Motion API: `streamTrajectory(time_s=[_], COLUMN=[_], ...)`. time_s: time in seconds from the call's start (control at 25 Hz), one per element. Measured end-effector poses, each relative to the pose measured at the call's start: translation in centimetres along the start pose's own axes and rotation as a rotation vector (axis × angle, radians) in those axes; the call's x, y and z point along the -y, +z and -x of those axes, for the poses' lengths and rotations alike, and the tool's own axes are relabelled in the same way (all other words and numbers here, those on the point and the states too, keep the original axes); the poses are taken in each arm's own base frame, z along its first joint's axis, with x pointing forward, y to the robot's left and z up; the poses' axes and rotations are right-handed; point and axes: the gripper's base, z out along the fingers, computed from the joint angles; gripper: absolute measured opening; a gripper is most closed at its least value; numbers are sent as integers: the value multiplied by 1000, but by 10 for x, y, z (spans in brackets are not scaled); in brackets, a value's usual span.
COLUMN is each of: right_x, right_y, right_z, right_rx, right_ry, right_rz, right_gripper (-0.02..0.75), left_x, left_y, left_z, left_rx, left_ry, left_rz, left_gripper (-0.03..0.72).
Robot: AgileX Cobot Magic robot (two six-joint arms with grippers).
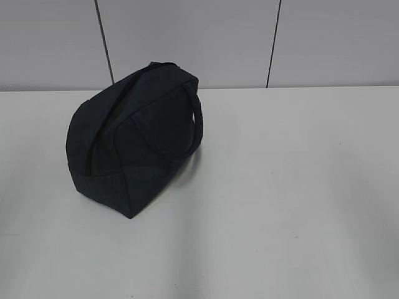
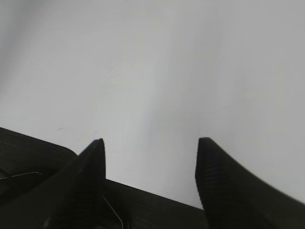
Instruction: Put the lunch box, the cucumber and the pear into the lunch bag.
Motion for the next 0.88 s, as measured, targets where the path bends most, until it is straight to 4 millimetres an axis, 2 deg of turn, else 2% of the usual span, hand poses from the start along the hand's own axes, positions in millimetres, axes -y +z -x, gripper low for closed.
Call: streamTrajectory(time_s=[0.16, 0.44, 0.76, 0.88], right_x=[2, 0, 0, 0], right_y=[-12, -7, -8, -8], right_z=[-33, -82, -95, -95], right_rx=[84, 175, 264, 267], right_ry=[-34, -67, -85, -87], right_rz=[29, 82, 93, 92], right_gripper=[463, 463, 463, 463], left_x=[0, 2, -1, 3], left_y=[-16, -26, -38, -32], left_z=[-15, -45, -61, -63], left_rx=[60, 153, 251, 278], left_ry=[2, 6, 19, 9], left_rz=[13, 21, 66, 28], left_gripper=[236, 237, 237, 237])
